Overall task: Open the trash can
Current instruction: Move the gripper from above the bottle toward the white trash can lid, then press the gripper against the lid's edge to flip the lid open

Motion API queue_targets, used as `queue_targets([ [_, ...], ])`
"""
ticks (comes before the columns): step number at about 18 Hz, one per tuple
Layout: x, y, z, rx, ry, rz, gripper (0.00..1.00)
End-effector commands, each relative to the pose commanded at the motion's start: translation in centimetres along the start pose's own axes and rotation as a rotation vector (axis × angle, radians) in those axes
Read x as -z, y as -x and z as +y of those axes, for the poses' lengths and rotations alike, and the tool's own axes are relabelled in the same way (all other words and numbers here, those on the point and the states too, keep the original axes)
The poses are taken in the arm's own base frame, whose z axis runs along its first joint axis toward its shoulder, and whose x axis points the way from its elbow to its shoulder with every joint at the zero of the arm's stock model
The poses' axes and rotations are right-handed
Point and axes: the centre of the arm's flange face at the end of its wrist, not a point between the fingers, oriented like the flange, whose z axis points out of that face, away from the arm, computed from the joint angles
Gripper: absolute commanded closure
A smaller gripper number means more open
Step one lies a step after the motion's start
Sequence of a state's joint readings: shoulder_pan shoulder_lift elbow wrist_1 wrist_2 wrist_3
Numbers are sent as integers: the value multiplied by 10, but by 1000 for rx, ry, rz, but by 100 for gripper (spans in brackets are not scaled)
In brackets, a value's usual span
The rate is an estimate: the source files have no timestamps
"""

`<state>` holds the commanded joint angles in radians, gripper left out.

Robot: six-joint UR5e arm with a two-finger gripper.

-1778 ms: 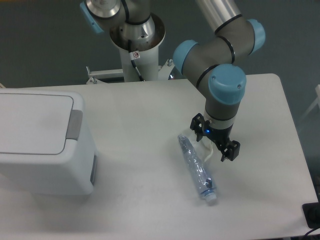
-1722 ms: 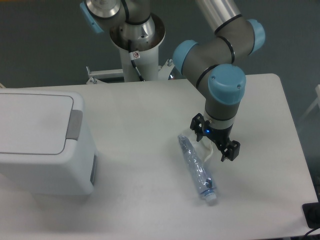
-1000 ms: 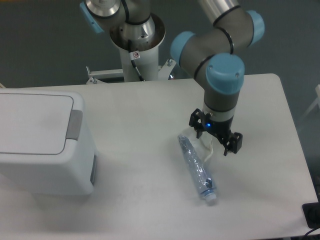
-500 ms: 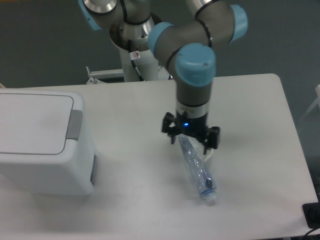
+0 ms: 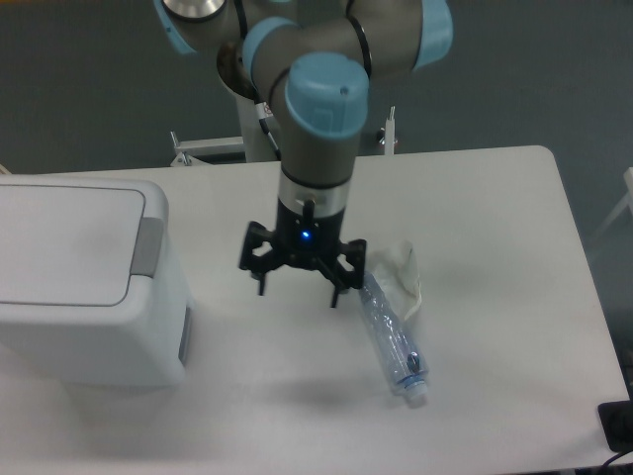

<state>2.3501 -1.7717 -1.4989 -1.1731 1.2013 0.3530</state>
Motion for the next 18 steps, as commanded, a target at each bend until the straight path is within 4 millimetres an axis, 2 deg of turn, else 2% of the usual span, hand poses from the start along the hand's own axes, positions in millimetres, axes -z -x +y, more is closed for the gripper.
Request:
queue_targets([
  [3, 22, -24, -13, 45, 31, 77, 0],
  [8, 31, -53, -8, 43, 81, 121, 0],
  [15, 16, -69, 0, 25, 116, 129, 0],
  [18, 8, -67, 3, 28, 129, 128, 0],
])
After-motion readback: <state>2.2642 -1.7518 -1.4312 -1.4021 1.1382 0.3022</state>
